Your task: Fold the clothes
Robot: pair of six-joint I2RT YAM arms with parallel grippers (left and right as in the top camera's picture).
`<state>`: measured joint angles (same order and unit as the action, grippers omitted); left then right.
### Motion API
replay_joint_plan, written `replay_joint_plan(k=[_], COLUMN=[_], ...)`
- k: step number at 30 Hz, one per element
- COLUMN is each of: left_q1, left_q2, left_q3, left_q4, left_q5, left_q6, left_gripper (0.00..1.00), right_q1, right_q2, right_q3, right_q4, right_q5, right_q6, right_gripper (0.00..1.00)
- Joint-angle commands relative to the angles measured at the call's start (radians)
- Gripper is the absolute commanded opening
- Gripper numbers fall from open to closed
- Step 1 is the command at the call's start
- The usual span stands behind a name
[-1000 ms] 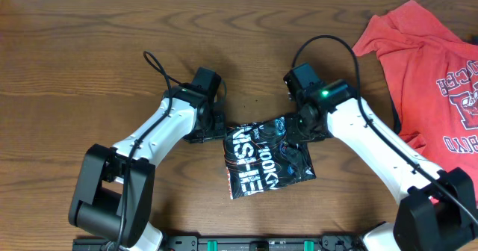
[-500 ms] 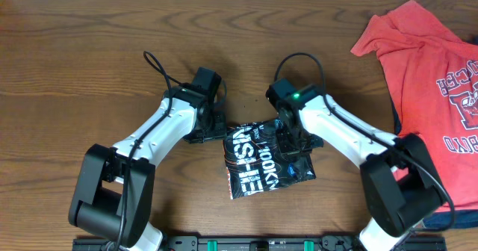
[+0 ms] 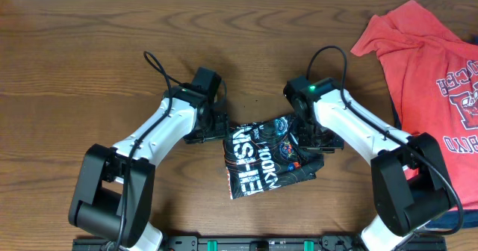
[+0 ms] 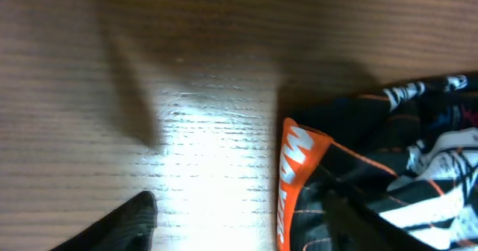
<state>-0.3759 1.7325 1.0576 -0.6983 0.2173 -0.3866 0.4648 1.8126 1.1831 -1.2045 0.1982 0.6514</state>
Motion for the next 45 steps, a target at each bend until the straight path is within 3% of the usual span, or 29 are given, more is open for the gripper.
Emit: replay_joint_plan(k=[1,2,8,14,20,29,30,34,36,41,45], left_q1=[-0.001,-0.001,-0.001,-0.002,-0.005,-0.048,-0.051,-0.044,-0.023,0.087,0.252], left_q2=[0.009,0.009,0.018,0.065,0.077,0.078,0.078,0.078,0.077,0.076,0.076], left_q3=[0.010,0.010,-0.006,-0.035,-0.035,-0.101,-0.112,-0.119,-0.113,-0.085,-0.042], left_q4=[-0.003,-0.002,0.037,0.171,0.212,0.270,0.281,0.286,0.296,0.348,0.398], left_q5=[0.052,0.061,0.100,0.247,0.340,0.340,0.340,0.272,0.201,0.088,0.028], left_q6=[-0.003,-0.003,-0.003,0.051,0.088,0.102,0.101,0.110,0.109,0.109,0.103], left_gripper=[0.94,0.99,0.98,0.99,0.74,0.72,0.65,0.19,0.07,0.06,0.06], right_q1=[-0.012,-0.014,-0.031,-0.034,-0.035,-0.035,-0.035,-0.037,-0.044,-0.068,-0.076], right_q2=[-0.026,-0.029,-0.040,-0.040,-0.040,-0.046,-0.050,-0.089,-0.126,-0.251,-0.343], right_q3=[-0.002,-0.002,-0.002,-0.002,-0.002,-0.002,-0.002,-0.002,-0.002,-0.002,-0.002], right_q4=[0.000,0.003,0.004,0.007,0.007,0.011,0.012,0.009,0.007,-0.004,-0.014], right_q5=[0.023,0.022,0.018,-0.005,-0.005,-0.023,-0.023,-0.023,-0.023,-0.023,-0.023], right_q6=[0.034,0.033,0.031,0.032,0.032,0.051,0.051,0.051,0.051,0.047,-0.003], right_gripper=[0.08,0.08,0.09,0.08,0.08,0.08,0.08,0.07,0.08,0.09,0.10])
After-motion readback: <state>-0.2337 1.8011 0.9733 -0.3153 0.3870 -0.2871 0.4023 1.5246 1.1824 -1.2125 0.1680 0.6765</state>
